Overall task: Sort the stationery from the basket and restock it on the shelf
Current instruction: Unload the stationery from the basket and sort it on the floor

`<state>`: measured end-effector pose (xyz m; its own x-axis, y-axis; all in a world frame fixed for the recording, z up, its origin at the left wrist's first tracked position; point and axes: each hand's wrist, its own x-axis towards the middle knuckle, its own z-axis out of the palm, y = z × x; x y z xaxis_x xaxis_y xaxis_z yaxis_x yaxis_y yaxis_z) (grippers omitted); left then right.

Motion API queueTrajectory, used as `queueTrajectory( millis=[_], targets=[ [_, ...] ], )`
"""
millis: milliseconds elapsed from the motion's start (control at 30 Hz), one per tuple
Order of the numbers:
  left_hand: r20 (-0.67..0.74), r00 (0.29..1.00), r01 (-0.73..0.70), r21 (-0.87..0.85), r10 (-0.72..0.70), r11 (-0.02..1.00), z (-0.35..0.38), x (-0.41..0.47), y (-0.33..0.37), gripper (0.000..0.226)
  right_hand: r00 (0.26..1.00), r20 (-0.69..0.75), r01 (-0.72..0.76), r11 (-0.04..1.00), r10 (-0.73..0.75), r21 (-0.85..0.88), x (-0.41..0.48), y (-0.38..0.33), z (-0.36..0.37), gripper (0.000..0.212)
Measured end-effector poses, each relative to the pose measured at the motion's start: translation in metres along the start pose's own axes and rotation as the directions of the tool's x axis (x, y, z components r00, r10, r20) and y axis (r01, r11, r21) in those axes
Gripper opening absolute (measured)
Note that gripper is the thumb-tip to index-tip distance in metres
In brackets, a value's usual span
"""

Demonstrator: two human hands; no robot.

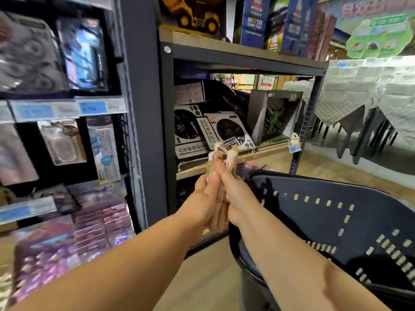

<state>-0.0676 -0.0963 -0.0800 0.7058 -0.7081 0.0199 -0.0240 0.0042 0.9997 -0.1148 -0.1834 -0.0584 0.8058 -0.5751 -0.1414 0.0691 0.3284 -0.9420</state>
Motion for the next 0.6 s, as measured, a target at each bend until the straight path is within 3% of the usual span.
queueTrajectory(
  millis=[100, 200, 233, 333, 433, 600],
  targets=[
    [-0.056, 0.998, -0.034, 0.019, 0.035, 0.999, -0.047, -0.033, 0.007, 0.070, 0.996, 0.088, 0.015, 1.000, -0.013, -0.027, -0.017, 0.012, 0.050, 0.052],
    [-0.091, 0.996, -0.009, 0.078, 0.016, 0.997, -0.103, -0.076, 0.001, 0.081, 0.984, 0.176, -0.021, 0.997, 0.034, -0.079, -0.037, 0.042, 0.109, 0.070],
    [-0.107, 0.994, 0.016, 0.065, -0.009, 0.998, -0.125, -0.095, -0.004, 0.078, 0.974, 0.214, -0.053, 0.995, 0.071, -0.089, -0.047, 0.056, 0.131, 0.068],
    [-0.178, 0.978, 0.116, 0.009, -0.113, 0.993, -0.184, -0.155, -0.021, 0.065, 0.917, 0.352, -0.142, 0.978, 0.189, -0.154, -0.084, 0.099, 0.186, 0.029],
    [-0.256, 0.944, 0.198, -0.062, -0.207, 0.978, -0.236, -0.222, -0.042, 0.044, 0.853, 0.410, -0.229, 0.938, 0.322, -0.261, -0.122, 0.153, 0.236, 0.032],
    [-0.331, 0.850, 0.369, -0.180, -0.409, 0.912, -0.319, -0.330, -0.102, 0.032, 0.741, 0.437, -0.298, 0.833, 0.510, -0.466, -0.181, 0.255, 0.309, 0.028]
  ],
)
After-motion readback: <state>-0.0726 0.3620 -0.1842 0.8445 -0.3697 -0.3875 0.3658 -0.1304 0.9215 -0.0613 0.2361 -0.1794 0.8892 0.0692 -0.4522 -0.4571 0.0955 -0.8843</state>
